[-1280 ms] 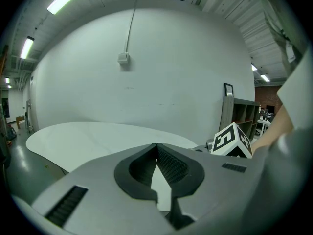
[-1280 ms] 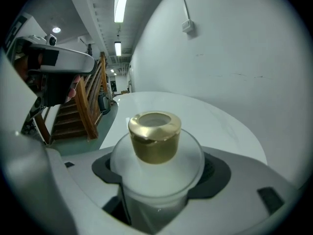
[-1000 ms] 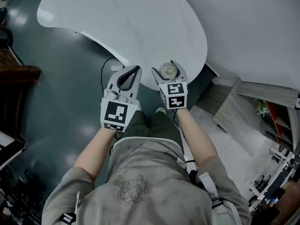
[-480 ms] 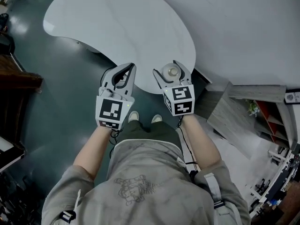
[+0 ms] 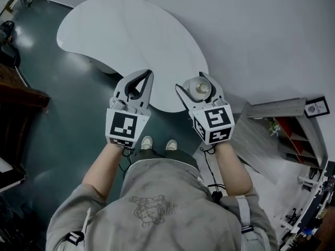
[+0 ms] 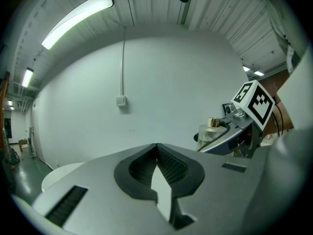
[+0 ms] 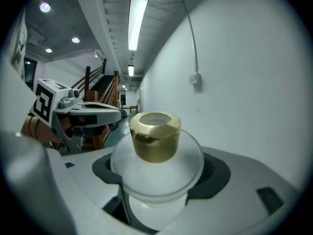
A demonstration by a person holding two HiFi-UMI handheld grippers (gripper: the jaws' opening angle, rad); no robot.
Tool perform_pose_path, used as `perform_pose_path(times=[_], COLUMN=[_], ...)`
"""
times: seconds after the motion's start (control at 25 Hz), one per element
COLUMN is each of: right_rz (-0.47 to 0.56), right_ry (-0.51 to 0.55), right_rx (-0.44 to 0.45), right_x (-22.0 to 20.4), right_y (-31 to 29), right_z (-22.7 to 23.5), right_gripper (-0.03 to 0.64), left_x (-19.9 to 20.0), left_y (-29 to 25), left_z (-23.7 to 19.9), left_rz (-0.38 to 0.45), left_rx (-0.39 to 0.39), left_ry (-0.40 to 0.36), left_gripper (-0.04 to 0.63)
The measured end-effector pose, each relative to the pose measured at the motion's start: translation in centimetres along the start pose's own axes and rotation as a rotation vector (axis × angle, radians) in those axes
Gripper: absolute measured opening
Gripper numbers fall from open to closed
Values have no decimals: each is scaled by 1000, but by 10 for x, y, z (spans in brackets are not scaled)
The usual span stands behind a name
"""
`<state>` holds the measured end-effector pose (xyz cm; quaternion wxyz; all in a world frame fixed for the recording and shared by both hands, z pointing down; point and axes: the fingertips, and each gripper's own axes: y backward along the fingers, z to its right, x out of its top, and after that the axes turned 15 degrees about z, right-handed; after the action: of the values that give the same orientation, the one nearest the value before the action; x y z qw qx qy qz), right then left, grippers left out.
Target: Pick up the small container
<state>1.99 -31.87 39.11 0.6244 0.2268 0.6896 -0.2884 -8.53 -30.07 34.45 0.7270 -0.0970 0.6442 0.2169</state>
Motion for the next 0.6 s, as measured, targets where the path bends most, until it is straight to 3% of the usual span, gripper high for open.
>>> perform_pose_path(times=[0.32, 0.6], right_rz=[82, 74], right_ry=[44, 44], right_rx=[56, 71], right_x=[68, 74], right_y=[48, 88], right_z=[-21, -39], right_gripper=[334, 334], left_x=[48, 70], left_y=[11, 32], left_z=[18, 36], left_rz=[49, 62], left_rx=[-18, -34], left_ry=[-44, -32], left_gripper=[17, 17])
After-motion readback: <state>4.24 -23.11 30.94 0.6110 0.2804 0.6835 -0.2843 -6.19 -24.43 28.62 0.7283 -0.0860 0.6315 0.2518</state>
